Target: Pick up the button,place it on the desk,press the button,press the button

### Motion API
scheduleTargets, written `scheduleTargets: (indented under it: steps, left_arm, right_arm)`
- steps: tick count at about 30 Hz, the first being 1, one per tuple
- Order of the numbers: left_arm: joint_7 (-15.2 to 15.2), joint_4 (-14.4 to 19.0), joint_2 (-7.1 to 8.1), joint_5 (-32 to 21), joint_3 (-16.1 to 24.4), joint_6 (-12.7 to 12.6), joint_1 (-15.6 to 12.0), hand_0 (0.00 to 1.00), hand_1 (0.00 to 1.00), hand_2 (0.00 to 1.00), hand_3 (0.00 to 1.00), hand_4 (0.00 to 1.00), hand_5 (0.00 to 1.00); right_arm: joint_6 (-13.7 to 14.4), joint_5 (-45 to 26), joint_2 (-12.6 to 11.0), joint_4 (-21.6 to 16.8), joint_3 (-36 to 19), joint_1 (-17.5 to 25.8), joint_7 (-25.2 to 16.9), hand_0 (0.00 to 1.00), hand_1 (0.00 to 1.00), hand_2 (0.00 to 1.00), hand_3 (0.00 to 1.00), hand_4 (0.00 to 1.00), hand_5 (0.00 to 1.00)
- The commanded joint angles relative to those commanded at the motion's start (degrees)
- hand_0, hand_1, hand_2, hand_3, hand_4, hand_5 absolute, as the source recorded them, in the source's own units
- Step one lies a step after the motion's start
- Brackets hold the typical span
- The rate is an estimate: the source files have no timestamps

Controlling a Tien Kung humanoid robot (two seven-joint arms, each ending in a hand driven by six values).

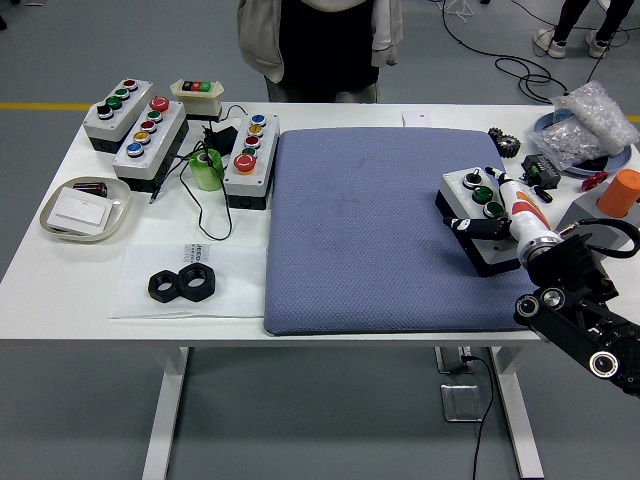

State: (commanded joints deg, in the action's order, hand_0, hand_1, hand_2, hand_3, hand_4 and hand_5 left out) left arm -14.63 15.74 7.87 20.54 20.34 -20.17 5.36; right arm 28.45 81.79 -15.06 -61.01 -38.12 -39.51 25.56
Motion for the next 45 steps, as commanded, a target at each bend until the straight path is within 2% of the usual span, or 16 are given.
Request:
scheduleTargets:
  steps: [5, 6, 11, 12, 17, 18, 23, 24, 29, 30, 35, 36, 41, 45]
  left_arm:
    - [0.13, 0.04, 0.02, -0.45, -0.28, -0.05, 0.11, 0.744, 0.781, 0.853, 0.769, 0.54, 0.998]
    - [0.14, 0.04, 0.02, -0.52, -0.32, -0.06, 0.15, 0.744, 0.781, 0.853, 0.769, 0.539, 0.998]
    - [0.24, 0.05, 0.04, -0.83, -0.49, -0.1, 0.26, 0.744, 0.781, 0.853, 0.769, 0.539, 0.998]
    - [0.24, 0.05, 0.04, -0.84, -0.5, -0.1, 0.26, 0.744, 0.781, 0.854, 0.769, 0.54, 0.998]
    - [0.37, 0.01, 0.09, -1.09, -0.64, -0.08, 0.39, 0.744, 0.781, 0.854, 0.769, 0.54, 0.998]
    - [0.41, 0.01, 0.1, -1.18, -0.69, -0.09, 0.41, 0.745, 0.781, 0.854, 0.769, 0.542, 0.998]
    - [0.54, -0.05, 0.06, -1.5, -0.82, -0.15, 0.51, 0.745, 0.781, 0.854, 0.769, 0.542, 0.998]
    - [0.55, -0.06, 0.05, -1.52, -0.83, -0.16, 0.51, 0.745, 0.781, 0.854, 0.769, 0.542, 0.998]
    - [0.54, -0.09, 0.02, -1.48, -0.78, -0.15, 0.54, 0.745, 0.781, 0.854, 0.769, 0.542, 0.998]
    - [0.55, -0.1, 0.03, -1.5, -0.78, -0.15, 0.54, 0.745, 0.781, 0.854, 0.77, 0.541, 0.998]
    - [0.58, -0.11, 0.04, -1.56, -0.8, -0.14, 0.56, 0.745, 0.781, 0.854, 0.77, 0.541, 0.998]
    - [0.61, -0.12, 0.05, -1.63, -0.84, -0.15, 0.57, 0.745, 0.782, 0.854, 0.769, 0.542, 0.998]
    - [0.7, -0.09, 0.08, -1.9, -1.04, -0.17, 0.64, 0.745, 0.782, 0.854, 0.769, 0.542, 0.998]
    - [0.67, -0.12, 0.06, -1.86, -1.0, -0.16, 0.64, 0.745, 0.782, 0.855, 0.769, 0.542, 0.998]
  right_arm:
    - [-0.92, 1.55, 1.0, 2.11, 0.42, -1.35, 2.06, 0.998, 0.936, 0.998, 0.998, 0.955, 0.277]
    - [-1.17, 1.68, 1.22, 2.57, 0.58, -1.7, 2.57, 0.992, 0.871, 0.956, 0.984, 0.956, 0.269]
    - [-2.3, 2.89, 1.68, 3.8, 1.34, -2.82, 4.49, 0.992, 0.871, 0.956, 0.984, 0.956, 0.269]
    - [-2.34, 2.96, 1.69, 3.83, 1.38, -2.86, 4.56, 0.896, 0.659, 0.736, 0.891, 0.943, 0.241]
    - [-5.19, 3.68, 1.75, 5.21, 3.14, -4.0, 5.82, 0.896, 0.659, 0.736, 0.891, 0.943, 0.241]
    - [-5.5, 4.21, 1.74, 5.38, 3.29, -4.09, 6.0, 0.707, 0.531, 0.61, 0.827, 0.944, 0.241]
    - [-6.53, 5.44, 1.41, 5.82, 4.17, -4.35, 6.48, 0.707, 0.531, 0.61, 0.827, 0.944, 0.241]
    - [-6.59, 5.46, 1.36, 5.82, 4.24, -4.37, 6.5, 0.514, 0.434, 0.53, 0.744, 0.904, 0.177]
    - [-4.04, 8.58, 0.85, 5.31, 4.73, -4.43, 7.88, 0.514, 0.434, 0.53, 0.744, 0.904, 0.177]
    - [-3.5, 9.18, 0.6, 5.03, 4.82, -4.42, 7.97, 0.405, 0.34, 0.441, 0.636, 0.813, 0.075]
    - [-2.56, 10.42, -0.36, 3.87, 5.18, -4.34, 7.41, 0.405, 0.34, 0.441, 0.636, 0.813, 0.075]
    - [-2.52, 10.24, -0.78, 3.36, 5.48, -4.31, 6.9, 0.364, 0.295, 0.421, 0.566, 0.776, 0.062]
    - [-2.25, 10.26, -2.2, 1.63, 6.51, -4.25, 5.11, 0.364, 0.295, 0.421, 0.566, 0.776, 0.062]
    - [-1.75, 9.86, -4.11, -1.7, 7.62, -4.14, 1.22, 0.356, 0.285, 0.418, 0.558, 0.76, 0.061]
